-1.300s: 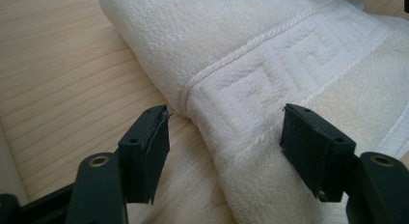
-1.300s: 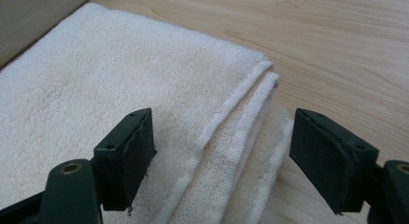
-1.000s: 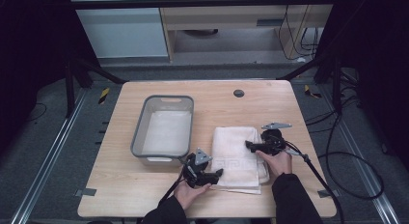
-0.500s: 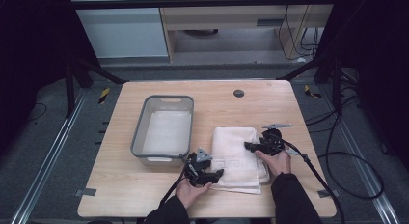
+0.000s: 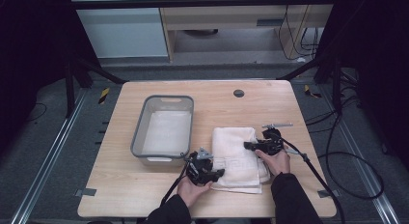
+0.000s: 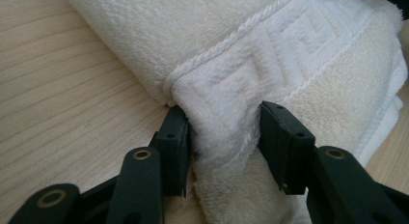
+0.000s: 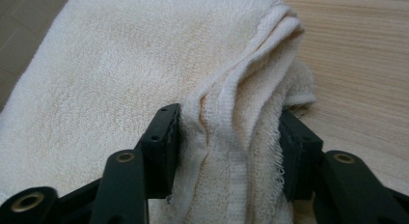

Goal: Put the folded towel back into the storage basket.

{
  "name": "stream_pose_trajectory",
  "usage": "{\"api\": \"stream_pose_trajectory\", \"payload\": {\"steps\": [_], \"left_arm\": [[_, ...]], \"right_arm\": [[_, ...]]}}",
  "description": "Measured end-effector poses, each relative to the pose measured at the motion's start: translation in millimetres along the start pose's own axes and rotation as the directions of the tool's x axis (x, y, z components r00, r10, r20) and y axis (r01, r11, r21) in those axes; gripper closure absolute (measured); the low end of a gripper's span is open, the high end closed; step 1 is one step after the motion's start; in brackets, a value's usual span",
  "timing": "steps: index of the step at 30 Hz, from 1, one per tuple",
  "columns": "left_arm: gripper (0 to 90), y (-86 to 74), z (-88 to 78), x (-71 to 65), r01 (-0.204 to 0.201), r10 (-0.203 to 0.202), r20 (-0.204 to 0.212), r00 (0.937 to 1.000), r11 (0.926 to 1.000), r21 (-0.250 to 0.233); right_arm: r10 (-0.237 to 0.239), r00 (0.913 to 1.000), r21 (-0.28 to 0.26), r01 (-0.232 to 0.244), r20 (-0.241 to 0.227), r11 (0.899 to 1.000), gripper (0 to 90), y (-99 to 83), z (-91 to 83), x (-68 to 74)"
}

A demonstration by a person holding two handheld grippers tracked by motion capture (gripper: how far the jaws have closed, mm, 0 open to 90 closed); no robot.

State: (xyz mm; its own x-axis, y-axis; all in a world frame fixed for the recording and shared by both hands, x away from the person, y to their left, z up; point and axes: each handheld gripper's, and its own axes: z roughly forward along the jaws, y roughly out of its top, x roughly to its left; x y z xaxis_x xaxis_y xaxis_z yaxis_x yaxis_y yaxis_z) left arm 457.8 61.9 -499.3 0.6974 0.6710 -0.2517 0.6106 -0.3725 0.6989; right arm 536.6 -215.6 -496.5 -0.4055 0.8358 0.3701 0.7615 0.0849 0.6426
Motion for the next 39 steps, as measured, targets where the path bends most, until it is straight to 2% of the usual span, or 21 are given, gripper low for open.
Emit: {"api": "stream_pose_trajectory", "payload": {"steps": [7, 12, 19, 27, 39], "left_arm": [[67.3, 0.3, -1.7, 1.1, 0.014, -0.014, 0.02, 0.9997, 0.9999, -0.007], [74.5, -1.1, -3.9, 1.3, 0.013, -0.012, 0.031, 0.9994, 0.9996, -0.024], [76.5, -1.9, -9.9, -0.3, 0.001, 0.002, 0.049, 0.9988, 0.9984, -0.057], [76.6, 1.7, -25.2, -2.8, -0.011, 0.018, 0.066, 0.9976, 0.9946, -0.103], [76.7, 15.5, -54.0, -11.2, -0.05, 0.063, 0.066, 0.9958, 0.9808, -0.189]], "right_arm": [[-0.001, 0.9999, -0.013, 0.001, -0.011, 1.0, 62.6, 0.8, -2.2, 3.1], [-0.01, 0.9999, -0.021, 0.009, -0.012, 1.0, 64.7, 3.0, -4.5, 6.0], [-0.034, 0.9993, -0.053, 0.033, -0.019, 0.998, 65.7, 7.3, -14.4, 11.9], [-0.068, 0.9971, -0.121, 0.063, -0.034, 0.991, 65.7, 12.6, -35.1, 23.1], [-0.093, 0.9941, -0.217, 0.079, -0.056, 0.973, 65.7, 21.6, -60.4, 36.5]]}}
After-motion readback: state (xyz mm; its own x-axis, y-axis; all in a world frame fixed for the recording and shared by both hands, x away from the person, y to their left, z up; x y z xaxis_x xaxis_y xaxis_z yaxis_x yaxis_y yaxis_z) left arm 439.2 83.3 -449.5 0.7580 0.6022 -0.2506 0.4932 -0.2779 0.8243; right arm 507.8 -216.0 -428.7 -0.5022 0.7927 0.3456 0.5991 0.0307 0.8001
